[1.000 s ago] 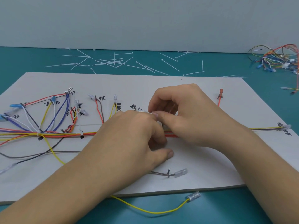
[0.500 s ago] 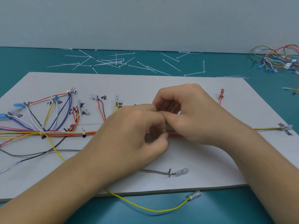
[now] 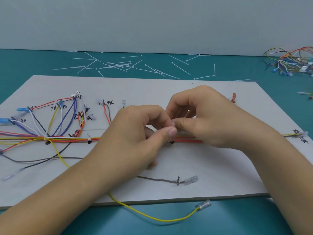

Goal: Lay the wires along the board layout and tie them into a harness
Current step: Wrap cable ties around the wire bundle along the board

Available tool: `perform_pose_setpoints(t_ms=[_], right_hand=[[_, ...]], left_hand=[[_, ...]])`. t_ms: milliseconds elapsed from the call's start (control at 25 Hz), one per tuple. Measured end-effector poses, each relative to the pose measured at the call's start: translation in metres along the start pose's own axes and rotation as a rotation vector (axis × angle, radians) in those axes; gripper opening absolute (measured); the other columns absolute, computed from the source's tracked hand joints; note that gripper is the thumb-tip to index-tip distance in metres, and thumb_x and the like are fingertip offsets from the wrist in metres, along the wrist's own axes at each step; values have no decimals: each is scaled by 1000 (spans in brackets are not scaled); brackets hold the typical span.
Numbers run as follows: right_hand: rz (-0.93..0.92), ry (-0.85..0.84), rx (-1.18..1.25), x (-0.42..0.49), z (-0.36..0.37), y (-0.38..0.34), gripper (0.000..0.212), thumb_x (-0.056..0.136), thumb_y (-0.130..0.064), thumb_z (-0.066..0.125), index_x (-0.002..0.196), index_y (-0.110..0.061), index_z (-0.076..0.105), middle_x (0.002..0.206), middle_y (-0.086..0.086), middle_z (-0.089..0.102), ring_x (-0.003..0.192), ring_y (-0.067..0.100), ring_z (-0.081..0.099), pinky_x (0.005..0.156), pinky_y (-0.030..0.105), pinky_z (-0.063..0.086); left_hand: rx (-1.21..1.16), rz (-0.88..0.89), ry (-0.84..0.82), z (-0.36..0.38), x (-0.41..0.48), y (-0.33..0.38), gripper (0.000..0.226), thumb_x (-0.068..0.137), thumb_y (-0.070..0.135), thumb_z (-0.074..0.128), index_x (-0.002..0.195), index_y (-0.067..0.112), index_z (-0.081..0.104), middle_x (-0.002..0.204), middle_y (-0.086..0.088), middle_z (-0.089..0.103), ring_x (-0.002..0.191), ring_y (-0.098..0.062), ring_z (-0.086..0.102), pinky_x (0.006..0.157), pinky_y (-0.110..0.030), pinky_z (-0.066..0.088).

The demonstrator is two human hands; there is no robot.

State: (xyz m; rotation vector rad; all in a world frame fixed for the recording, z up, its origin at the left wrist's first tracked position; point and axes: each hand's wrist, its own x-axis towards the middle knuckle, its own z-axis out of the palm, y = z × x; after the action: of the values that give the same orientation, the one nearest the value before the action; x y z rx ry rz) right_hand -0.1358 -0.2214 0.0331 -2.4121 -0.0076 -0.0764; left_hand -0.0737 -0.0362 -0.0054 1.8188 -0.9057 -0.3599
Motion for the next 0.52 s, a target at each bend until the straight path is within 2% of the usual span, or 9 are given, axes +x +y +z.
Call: perform_pose_setpoints(t_ms=[160,320,520], right_hand=[[42,-21,71,-1,-9,0,15,86,-7,79,78,-20,76,71,-2,75,64,7,68,60,19,53],[83,-65,167,-3,-13,0,12,83,-5,82,78,-16,78,73,5,77,73,24,74,69,34,59],[102,-97,197,-2,-15,3,12,84,-2,81,82,-13,78,76,6,78,79,30,75,74,38,60]], left_hand=[[-98,-107,-9,-1,3,-1,13,96,17,71,83,20,70,63,4,73,40,-9,62,36,-22,43],[-168,-157,-10,0,4,-4,12,95,14,73,83,15,70,70,-5,75,50,-20,69,38,-26,47],[-125,-174,-44,0,5,-6,15,96,20,71,82,22,69,68,-4,74,52,-21,69,40,-26,47]])
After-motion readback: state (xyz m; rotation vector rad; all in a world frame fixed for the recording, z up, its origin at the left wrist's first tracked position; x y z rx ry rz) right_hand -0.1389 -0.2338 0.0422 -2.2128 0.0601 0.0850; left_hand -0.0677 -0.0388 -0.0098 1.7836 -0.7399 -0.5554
